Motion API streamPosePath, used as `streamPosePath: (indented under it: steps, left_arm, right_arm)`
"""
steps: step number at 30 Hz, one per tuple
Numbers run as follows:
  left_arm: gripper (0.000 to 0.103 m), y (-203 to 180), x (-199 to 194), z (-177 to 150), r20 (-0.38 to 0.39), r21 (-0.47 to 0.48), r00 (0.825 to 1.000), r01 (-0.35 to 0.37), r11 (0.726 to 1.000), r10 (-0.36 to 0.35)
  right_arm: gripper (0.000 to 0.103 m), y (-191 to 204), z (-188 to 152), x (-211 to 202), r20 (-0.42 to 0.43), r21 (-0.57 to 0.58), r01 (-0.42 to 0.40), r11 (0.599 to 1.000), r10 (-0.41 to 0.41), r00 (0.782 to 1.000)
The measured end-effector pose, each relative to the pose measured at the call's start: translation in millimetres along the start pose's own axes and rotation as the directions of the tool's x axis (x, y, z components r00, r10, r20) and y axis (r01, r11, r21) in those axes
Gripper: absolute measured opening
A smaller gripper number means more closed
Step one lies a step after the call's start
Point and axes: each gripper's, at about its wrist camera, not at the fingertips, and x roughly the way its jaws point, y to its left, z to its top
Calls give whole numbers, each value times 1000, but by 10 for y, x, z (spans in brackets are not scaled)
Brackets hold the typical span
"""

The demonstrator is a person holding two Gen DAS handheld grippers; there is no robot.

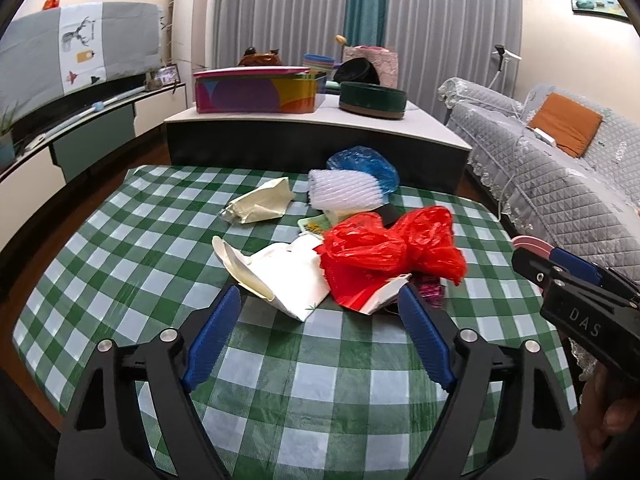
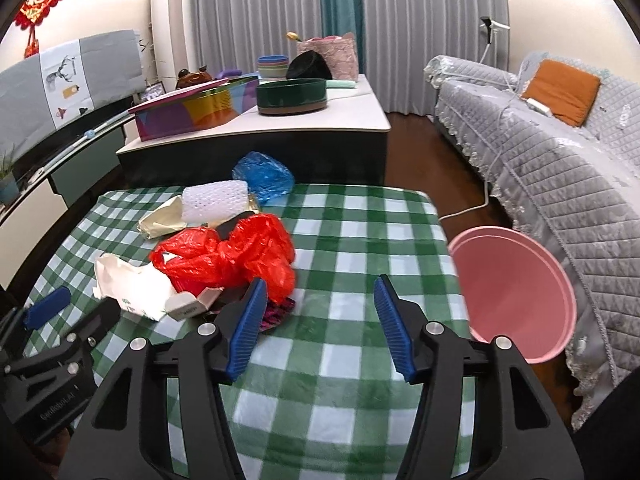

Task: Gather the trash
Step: 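Grasp the red plastic bag with the right tool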

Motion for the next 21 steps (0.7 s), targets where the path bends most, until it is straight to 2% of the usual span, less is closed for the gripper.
streamPosePath:
  steps: [6, 8, 15, 17, 20, 21]
  left_arm:
    - [71, 18, 86, 40, 18, 0, 1000, -12, 1000, 12]
    - [65, -3, 139, 39, 4, -2, 1000, 6, 1000, -6]
    - [60, -189, 257, 39, -11, 35, 997, 73, 997, -72]
    - [54, -229, 297, 44, -17, 37, 997, 81, 996, -80]
    - [54, -221, 331, 101, -13, 20, 996, 90, 996, -90]
    - [54, -220, 333, 116, -8, 21, 996, 88, 996, -88]
  right_arm:
    - [56, 78, 58, 303, -39, 7, -37, 999, 37, 999]
    - [56, 91, 77, 423, -53, 13, -43, 999, 44, 998]
    - [56, 171, 46, 713, -126, 6, -121, 993, 121, 985]
    - [56, 169, 33, 742, -138, 10, -131, 991, 131, 982]
    - [46, 129, 28, 792, -156, 40, -155, 987, 159, 975]
    - [39, 122, 31, 805, -161, 44, -161, 986, 166, 973]
